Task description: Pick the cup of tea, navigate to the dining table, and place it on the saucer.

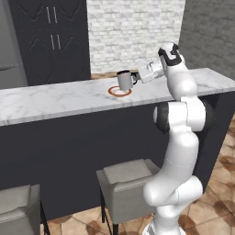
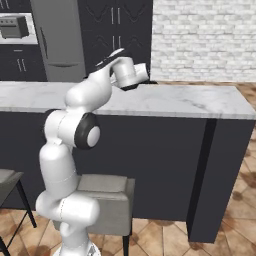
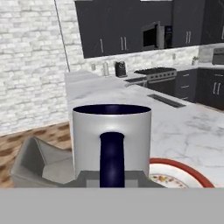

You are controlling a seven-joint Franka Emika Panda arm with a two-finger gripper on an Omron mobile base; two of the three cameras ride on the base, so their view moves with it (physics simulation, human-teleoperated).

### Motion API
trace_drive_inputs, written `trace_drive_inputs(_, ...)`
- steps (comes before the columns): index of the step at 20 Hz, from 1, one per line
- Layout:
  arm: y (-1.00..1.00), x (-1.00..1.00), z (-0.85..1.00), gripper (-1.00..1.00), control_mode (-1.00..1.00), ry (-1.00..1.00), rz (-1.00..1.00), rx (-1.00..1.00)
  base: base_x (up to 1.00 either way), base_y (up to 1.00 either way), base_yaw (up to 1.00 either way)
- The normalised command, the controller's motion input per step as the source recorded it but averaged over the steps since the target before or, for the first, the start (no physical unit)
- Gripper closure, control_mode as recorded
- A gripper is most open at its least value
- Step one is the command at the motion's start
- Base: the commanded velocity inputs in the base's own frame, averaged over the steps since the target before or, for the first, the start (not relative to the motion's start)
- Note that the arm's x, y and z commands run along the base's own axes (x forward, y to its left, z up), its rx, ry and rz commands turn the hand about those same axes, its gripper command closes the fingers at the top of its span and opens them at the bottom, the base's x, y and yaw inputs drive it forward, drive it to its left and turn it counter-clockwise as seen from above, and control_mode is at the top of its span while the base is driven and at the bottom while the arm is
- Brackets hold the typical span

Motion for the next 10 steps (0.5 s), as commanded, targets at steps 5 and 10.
trace_drive_inputs(5, 0.0, 0.01, -0.15, 1.0, -1.0, 0.0, 0.0, 0.08, 0.0, 0.0, 0.0)
trace_drive_inputs(10, 0.02, 0.08, -0.21, 1.0, -1.0, 0.0, 0.0, 0.11, 0.0, 0.0, 0.0)
